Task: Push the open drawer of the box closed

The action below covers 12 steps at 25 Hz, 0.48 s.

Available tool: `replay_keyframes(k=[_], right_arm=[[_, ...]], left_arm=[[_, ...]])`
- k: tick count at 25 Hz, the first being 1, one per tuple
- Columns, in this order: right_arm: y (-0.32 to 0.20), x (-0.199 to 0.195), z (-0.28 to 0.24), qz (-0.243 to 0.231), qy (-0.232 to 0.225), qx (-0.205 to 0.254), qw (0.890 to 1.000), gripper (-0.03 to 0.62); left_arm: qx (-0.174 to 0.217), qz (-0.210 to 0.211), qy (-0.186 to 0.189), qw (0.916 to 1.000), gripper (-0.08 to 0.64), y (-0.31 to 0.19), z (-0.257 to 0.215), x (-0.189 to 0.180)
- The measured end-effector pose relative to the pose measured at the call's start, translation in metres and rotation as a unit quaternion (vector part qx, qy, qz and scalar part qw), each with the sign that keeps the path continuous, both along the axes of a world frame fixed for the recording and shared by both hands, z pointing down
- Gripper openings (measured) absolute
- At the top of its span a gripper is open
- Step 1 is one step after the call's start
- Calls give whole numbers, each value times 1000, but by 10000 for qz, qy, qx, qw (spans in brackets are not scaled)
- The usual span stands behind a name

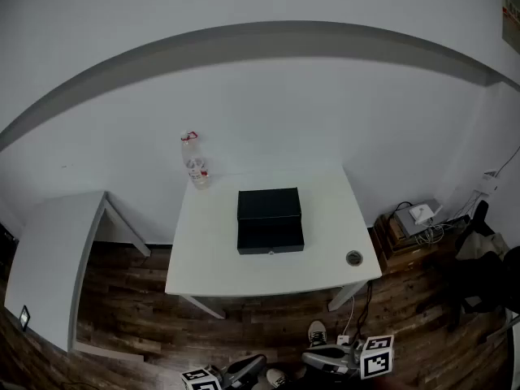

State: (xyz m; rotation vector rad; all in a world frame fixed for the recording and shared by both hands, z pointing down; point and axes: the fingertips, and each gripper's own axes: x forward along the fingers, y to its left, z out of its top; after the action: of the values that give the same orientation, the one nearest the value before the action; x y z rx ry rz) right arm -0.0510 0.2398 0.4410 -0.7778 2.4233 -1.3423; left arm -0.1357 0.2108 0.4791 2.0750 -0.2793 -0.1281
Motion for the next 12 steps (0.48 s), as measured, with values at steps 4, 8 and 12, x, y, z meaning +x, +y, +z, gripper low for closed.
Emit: replay_keyframes(k=[4,8,12], right_arm=[[0,1,1,-35,12,3,10000,3],[-1,1,0,-46,11,20,10000,3],[-2,1,-1,-43,35,47,10000,3]], left_arm=[[-18,-15,-13,10000,0,-1,1,2],[-28,-42,-8,10000,0,-3,1,2],[-58,-53,9,10000,0,-5,1,2]])
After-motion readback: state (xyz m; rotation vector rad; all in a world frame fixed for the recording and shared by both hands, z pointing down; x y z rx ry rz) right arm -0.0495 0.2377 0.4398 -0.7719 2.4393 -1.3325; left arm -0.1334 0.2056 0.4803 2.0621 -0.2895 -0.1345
